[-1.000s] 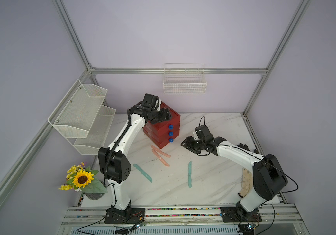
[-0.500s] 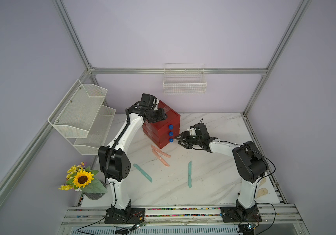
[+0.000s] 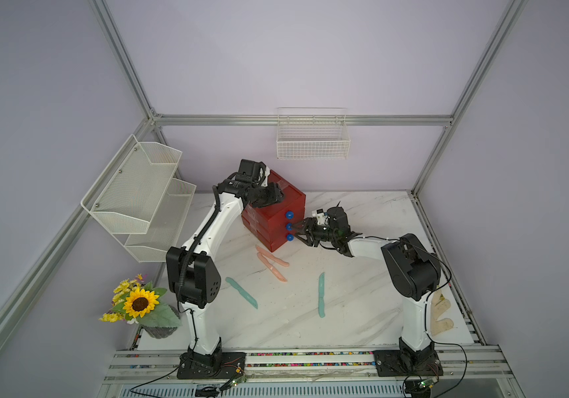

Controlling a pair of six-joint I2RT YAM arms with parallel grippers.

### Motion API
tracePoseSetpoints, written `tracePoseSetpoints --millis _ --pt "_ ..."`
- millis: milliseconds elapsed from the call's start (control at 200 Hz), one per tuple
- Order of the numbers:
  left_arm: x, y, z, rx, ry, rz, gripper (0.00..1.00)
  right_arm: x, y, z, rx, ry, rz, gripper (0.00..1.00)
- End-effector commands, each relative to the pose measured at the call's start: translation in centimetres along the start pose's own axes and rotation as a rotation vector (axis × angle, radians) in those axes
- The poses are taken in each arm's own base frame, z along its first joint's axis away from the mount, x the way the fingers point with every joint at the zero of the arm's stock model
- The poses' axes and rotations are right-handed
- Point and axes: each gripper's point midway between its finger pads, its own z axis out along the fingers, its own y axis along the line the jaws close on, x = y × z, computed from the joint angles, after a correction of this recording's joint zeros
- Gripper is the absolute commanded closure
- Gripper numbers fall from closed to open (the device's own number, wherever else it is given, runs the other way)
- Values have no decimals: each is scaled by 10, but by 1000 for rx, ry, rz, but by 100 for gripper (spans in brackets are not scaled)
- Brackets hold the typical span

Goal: Place the fruit knives into the drawer by color
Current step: Open the drawer in the storage box.

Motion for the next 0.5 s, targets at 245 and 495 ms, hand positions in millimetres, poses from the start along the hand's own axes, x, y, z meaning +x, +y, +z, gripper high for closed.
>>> tracePoseSetpoints --millis 245,495 --pt "36 28 16 -73 124 -47 44 -6 24 16 -91 28 -35 53" --pt "43 32 22 -74 142 -55 44 -4 24 27 -100 60 -29 63"
